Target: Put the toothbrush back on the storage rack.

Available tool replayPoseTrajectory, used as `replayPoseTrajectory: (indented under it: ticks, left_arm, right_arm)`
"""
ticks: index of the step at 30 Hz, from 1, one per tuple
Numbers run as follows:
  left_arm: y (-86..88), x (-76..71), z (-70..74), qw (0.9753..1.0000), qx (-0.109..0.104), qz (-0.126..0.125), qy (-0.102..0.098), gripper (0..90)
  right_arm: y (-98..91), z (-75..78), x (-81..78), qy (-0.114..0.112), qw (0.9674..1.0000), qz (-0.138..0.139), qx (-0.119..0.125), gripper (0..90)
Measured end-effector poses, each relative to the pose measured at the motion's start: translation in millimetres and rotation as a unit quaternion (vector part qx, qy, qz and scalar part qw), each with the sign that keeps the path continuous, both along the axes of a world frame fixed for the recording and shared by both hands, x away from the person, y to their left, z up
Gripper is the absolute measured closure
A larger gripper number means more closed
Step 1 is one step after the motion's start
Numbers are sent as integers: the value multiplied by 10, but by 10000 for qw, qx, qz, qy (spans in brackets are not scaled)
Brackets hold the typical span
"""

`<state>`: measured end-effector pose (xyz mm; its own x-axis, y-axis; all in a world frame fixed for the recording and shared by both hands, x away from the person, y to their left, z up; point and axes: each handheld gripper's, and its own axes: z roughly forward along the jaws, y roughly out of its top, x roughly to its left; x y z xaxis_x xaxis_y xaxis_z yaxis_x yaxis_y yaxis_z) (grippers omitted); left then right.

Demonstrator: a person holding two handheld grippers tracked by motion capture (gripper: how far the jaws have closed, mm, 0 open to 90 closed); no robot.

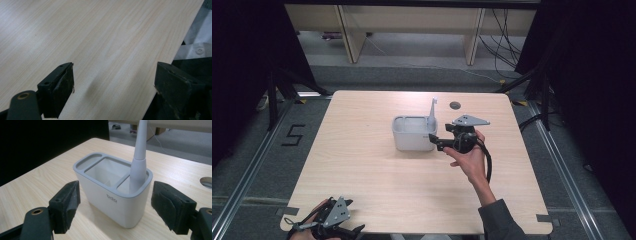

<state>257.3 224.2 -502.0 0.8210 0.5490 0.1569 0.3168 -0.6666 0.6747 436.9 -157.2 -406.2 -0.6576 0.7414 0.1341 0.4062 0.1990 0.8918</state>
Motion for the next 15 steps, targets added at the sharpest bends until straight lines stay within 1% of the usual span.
replayPoseTrajectory:
  ticks: [1,2,3,4,5,6,7,8,9,10,11,12,13,14,15]
  left_arm:
    - [8,9,12,9999,95,-60,-53,157]
    - [5,4,8,10000,57,-38,-50,157]
    - [7,-3,5,10000,45,-43,-31,157]
    - [14,-1,8,9999,96,-30,-2,157]
    - [14,-1,8,9999,96,-30,-2,157]
    - [4,-1,0,10000,-11,16,-53,157]
    - [4,-3,6,10000,13,-22,-44,157]
    - [4,-3,6,10000,13,-22,-44,157]
    - [6,-5,2,10000,41,-45,-26,157]
    - [7,-2,3,10000,46,-43,-22,157]
    - [7,-2,3,10000,46,-43,-22,157]
    - [5,-2,3,10000,25,-18,-32,157]
    - [5,-1,6,10000,27,-19,-49,157]
    - [5,-6,4,10000,23,-28,-32,157]
    - [5,-6,4,10000,23,-28,-32,157]
  right_arm:
    - [-9,0,-12,47,10000,-12,-2,239]
    - [-16,-1,-19,28,10000,-49,-27,239]
    - [-19,-8,-22,20,10000,-3,6,238]
    - [-14,-20,-45,36,10000,-13,13,239]
    - [-14,-20,-45,36,10000,-13,13,239]
    - [-5,-18,-67,136,9999,-16,32,238]
    - [-11,-27,-73,41,9999,25,-94,234]
    - [-11,-27,-73,41,9999,25,-94,234]
    - [18,-41,-109,137,9999,-27,16,233]
    - [7,-45,-97,49,9999,78,-62,233]
    - [10,-47,-105,72,9999,106,-71,233]
    - [0,-42,-113,12,9998,53,-173,231]
    - [0,-42,-113,12,9998,53,-173,231]
    - [8,-54,-124,72,9999,101,-77,231]
    - [8,-54,-124,72,9999,101,-77,231]
